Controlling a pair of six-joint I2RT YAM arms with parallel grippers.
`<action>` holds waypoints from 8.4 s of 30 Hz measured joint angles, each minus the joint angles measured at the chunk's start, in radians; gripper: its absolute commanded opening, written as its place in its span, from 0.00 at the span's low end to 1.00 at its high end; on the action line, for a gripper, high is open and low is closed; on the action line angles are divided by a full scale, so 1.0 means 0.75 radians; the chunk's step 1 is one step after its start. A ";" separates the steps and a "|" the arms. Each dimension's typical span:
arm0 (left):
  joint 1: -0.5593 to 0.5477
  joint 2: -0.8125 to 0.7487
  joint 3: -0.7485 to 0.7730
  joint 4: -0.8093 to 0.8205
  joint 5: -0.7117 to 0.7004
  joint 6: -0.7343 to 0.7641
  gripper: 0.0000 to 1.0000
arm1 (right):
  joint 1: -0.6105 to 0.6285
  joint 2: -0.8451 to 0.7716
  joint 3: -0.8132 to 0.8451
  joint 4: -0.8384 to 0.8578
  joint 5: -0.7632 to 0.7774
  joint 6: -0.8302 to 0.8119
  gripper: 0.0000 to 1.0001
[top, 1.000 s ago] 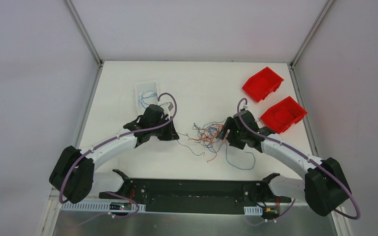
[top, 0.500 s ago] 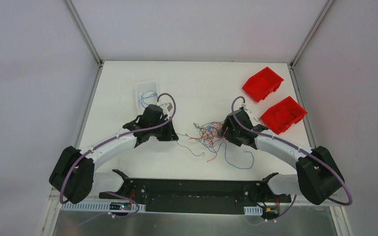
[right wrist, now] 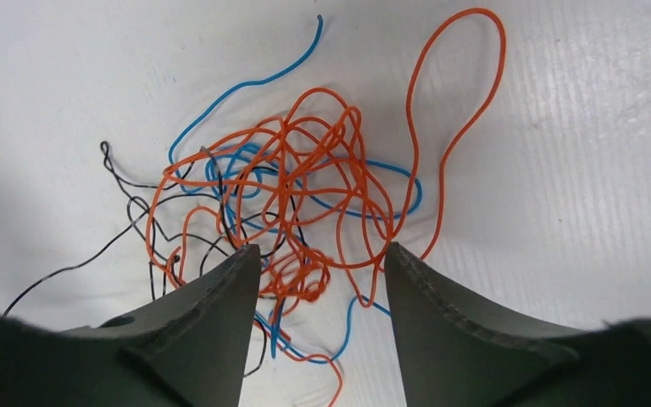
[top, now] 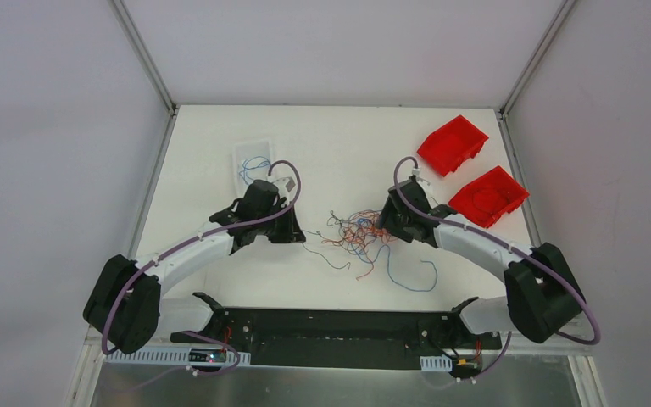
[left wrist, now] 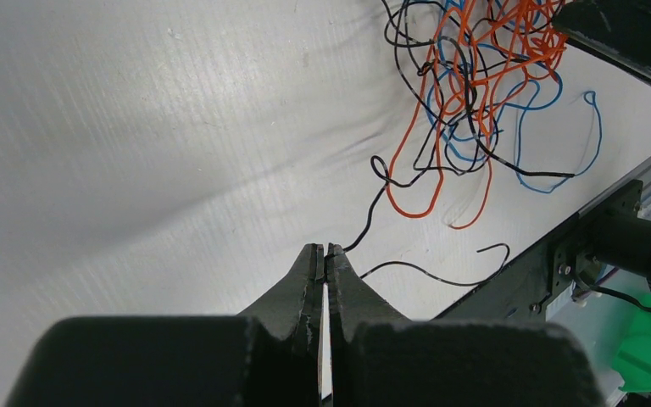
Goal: Untangle the cables
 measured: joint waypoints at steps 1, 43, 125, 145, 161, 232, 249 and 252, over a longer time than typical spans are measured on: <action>0.001 -0.001 0.000 -0.002 0.000 0.001 0.00 | 0.000 0.037 0.017 0.001 -0.004 -0.007 0.42; 0.261 -0.282 -0.150 -0.134 -0.179 -0.111 0.00 | -0.077 0.057 -0.064 0.271 -0.462 0.015 0.77; 0.718 -0.535 -0.028 -0.431 -0.114 -0.064 0.75 | -0.484 -0.098 0.454 -0.423 -0.510 -0.259 0.70; 0.041 0.100 0.368 -0.460 -0.214 0.065 0.78 | -0.005 0.463 0.627 -0.262 -0.672 -0.813 0.61; 0.041 0.403 0.507 -0.359 -0.129 0.054 0.59 | -0.003 0.617 0.584 -0.094 -0.838 -1.077 0.38; 0.727 -0.393 0.050 -0.448 -0.225 -0.115 0.74 | -0.920 -0.068 1.103 -0.571 -0.562 -0.279 0.00; 0.051 -0.162 0.419 -0.372 -0.356 0.212 0.97 | -0.665 0.063 1.378 -0.610 -0.807 -0.261 0.00; 0.049 -0.103 0.419 -0.230 -0.273 0.278 0.96 | -0.648 0.076 1.470 -0.604 -0.850 -0.232 0.00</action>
